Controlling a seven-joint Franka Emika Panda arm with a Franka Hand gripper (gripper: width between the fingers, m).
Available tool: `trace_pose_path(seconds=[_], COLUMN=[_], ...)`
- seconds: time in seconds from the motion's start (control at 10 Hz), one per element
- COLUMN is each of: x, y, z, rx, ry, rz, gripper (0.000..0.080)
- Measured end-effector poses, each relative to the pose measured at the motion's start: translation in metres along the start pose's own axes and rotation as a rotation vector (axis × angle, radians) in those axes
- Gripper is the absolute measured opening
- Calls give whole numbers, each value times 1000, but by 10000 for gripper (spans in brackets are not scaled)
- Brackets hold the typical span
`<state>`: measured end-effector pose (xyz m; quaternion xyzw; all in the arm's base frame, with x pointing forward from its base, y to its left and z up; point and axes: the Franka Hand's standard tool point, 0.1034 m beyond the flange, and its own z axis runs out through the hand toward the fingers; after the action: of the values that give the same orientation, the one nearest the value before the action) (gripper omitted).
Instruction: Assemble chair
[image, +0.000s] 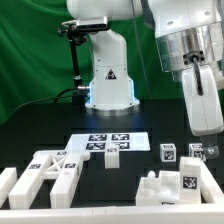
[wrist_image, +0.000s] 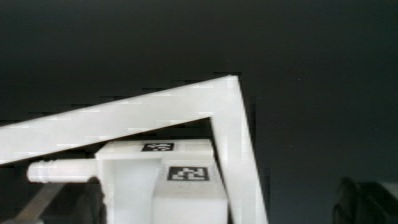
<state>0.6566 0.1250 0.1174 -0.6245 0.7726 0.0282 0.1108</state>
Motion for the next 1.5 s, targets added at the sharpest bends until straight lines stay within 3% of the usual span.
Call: trace_pose_path(seconds=[0.2, 0.4, 0.8, 0.9, 1.2, 1.3, 1.4, 1.5], x=[2, 13, 9, 18, 63, 69, 69, 70], y=[2, 21, 19, 19, 32, 40, 46, 44], z=[-9, -20, -16, -13, -8, -3, 0, -1], rx=[1, -13, -9, 16, -46, -54, -45, -49], ry=[-3, -1, -1, 10, 2, 17, 37, 33], rz=[-130, -357, -632, -730, -1025, -1078, -1152, -1210], gripper=[649, 649, 649, 649, 649, 649, 649, 649])
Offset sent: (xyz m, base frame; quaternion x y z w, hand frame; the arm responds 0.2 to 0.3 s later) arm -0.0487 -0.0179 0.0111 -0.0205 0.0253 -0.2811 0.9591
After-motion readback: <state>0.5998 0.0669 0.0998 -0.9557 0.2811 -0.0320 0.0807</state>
